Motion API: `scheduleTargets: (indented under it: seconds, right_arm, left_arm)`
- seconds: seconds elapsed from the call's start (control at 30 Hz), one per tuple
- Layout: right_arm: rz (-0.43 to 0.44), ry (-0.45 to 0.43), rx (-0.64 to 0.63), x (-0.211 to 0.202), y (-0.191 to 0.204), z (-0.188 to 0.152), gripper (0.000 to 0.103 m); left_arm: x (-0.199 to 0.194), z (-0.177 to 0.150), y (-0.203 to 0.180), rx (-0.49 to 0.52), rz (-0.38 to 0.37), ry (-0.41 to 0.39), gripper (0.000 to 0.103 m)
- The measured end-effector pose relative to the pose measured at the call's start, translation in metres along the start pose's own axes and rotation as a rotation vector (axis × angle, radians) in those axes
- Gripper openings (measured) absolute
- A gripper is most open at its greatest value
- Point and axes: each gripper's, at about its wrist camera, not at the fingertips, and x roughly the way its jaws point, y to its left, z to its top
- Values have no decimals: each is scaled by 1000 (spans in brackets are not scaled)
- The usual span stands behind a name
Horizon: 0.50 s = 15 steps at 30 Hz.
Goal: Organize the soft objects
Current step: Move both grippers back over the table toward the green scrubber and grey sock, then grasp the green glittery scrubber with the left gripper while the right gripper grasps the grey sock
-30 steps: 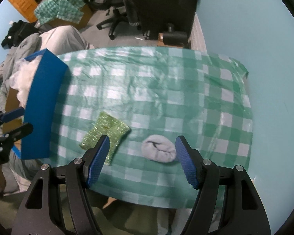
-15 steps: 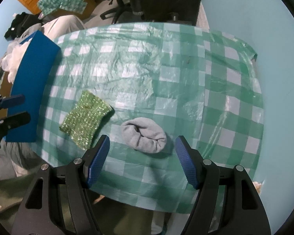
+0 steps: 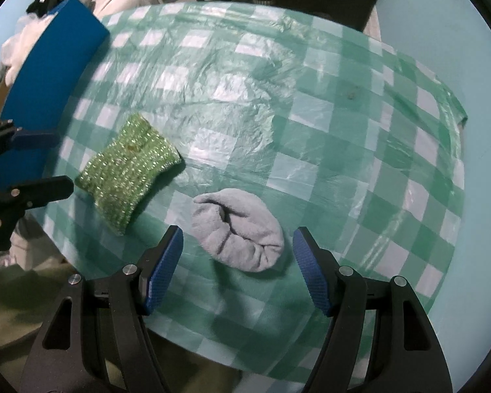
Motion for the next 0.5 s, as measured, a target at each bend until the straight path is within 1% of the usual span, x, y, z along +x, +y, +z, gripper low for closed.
scheduleTargets:
  seconds: [0.1,0.23,0.27,0.3,0.33,0.37,0.43,0.5]
  right_arm:
    - [-12,12,-31,8,2,1,71]
    - [-28,-3,-61,14,6,2,71]
    - [-28,-6,-65,15,6,2,71]
    - [-31,-9,-69,17,7,2,71]
    - [-31,-11,-71,18,8,1,68]
    - [-29,-12,-71,20,8,1,62]
    - [-14,-12,-65,22,8,0,54]
    - [-17,-18,-61,24,9,0,48]
  left_arm:
    - [4,2,-4,9,-5,-6,72]
    - [10,6,-4,-21,-26,6,72]
    - [11,6,-4,-32,-35,9,73]
    - [13,7,-4,-41,-44,10,77]
    - [15,7,-3,-57,-57,9,78]
    - [16,7,-3,-70,-62,7,79]
    - [21,8,-4,-91,-67,12,79]
    - [29,10,-6,-97,-69,24,79]
